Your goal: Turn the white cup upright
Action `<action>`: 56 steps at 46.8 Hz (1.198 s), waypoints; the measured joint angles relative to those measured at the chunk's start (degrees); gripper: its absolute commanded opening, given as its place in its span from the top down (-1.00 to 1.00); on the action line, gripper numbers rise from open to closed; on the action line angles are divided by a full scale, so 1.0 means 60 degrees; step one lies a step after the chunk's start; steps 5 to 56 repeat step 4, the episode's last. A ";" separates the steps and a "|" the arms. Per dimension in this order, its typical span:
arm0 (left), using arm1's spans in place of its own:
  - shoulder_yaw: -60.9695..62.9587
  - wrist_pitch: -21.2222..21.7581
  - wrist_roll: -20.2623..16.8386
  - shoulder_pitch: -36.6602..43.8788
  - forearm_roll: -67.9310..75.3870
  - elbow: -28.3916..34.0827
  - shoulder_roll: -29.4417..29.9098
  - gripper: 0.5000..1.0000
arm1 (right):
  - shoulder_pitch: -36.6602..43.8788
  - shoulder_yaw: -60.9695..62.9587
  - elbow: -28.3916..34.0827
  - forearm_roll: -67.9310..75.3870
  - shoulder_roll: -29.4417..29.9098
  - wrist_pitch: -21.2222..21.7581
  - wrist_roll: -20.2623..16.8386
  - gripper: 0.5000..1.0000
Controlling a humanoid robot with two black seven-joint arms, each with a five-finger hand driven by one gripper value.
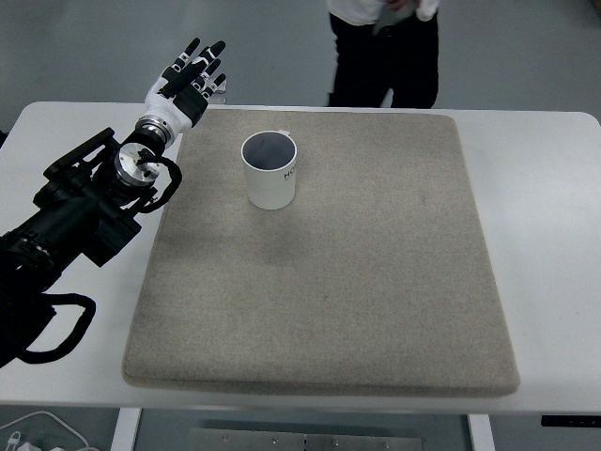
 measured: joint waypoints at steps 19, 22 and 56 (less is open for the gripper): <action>0.0000 -0.0002 0.0000 0.0000 0.0000 0.0000 0.0000 -0.98 | 0.0000 0.0000 0.0000 0.0000 0.0000 0.0000 -0.0002 -0.72; 0.0000 -0.0002 0.0000 0.0000 0.0000 0.0000 0.0000 -0.98 | 0.0000 0.0000 0.0000 0.0000 0.0000 0.0000 -0.0002 -0.72; 0.0000 -0.0002 0.0000 0.0000 0.0000 0.0000 0.0000 -0.98 | 0.0000 0.0000 0.0000 0.0000 0.0000 0.0000 -0.0002 -0.72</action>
